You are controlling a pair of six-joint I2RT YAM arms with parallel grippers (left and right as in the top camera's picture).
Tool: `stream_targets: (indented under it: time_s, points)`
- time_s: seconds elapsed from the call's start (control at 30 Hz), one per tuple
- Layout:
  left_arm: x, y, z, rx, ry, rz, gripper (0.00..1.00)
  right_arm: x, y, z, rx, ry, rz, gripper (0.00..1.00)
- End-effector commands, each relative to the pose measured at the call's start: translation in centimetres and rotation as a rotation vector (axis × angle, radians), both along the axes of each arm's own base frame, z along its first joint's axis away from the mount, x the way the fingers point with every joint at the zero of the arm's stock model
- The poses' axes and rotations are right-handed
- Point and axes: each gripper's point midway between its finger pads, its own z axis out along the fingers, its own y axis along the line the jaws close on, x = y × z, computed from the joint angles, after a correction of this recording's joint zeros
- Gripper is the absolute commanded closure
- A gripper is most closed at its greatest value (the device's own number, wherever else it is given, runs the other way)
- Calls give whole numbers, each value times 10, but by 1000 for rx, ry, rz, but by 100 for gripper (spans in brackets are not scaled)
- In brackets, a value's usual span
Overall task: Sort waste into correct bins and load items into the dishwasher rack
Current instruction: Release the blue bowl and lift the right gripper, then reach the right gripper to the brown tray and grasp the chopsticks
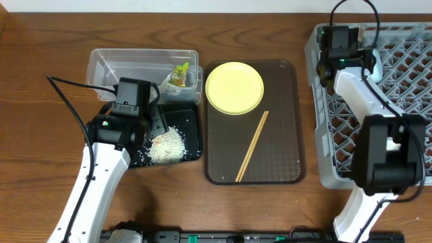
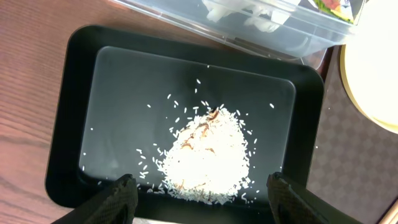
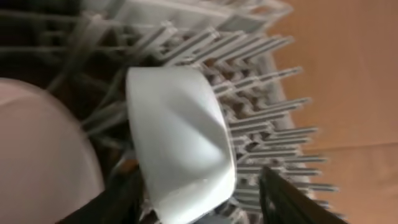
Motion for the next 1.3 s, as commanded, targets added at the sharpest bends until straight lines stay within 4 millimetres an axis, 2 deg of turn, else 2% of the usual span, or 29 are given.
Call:
stream_targets:
  time_s: [0.0, 0.2, 0.3, 0.4, 0.5, 0.63, 0.73, 0.8, 0.87, 0.93, 1.1, 1.27]
  points:
    - [-1, 5, -4, 18, 11, 22, 30, 3, 40, 41, 292, -165, 100, 39]
    - [-1, 5, -4, 16, 11, 21, 30, -17, 125, 83, 711, -196, 348, 36]
    - [-1, 5, -4, 15, 11, 21, 30, -37, 164, 85, 861, -133, 415, 36]
    - [-1, 5, -4, 16, 11, 21, 30, -66, 197, 65, 952, 13, 423, 37]
    - [-1, 5, -4, 16, 11, 21, 30, -107, 223, 31, 970, 205, 393, 36]
    - [-1, 5, -4, 16, 11, 21, 30, -157, 252, -13, 975, 378, 350, 36]
    - [-1, 5, -4, 16, 11, 21, 30, -180, 264, -43, 955, 414, 296, 39]
    - [-1, 5, -4, 16, 11, 21, 30, -193, 271, -63, 938, 413, 275, 44]
    - [-1, 5, -4, 16, 12, 21, 30, -200, 273, -79, 901, 384, 256, 56]
    - [-1, 5, -4, 16, 11, 21, 30, -203, 271, -91, 862, 340, 223, 60]
    - [-1, 5, -4, 16, 12, 21, 30, -210, 280, -107, 850, 288, 241, 63]
    - [-1, 5, -4, 16, 12, 21, 30, -212, 288, -111, 857, 280, 272, 63]
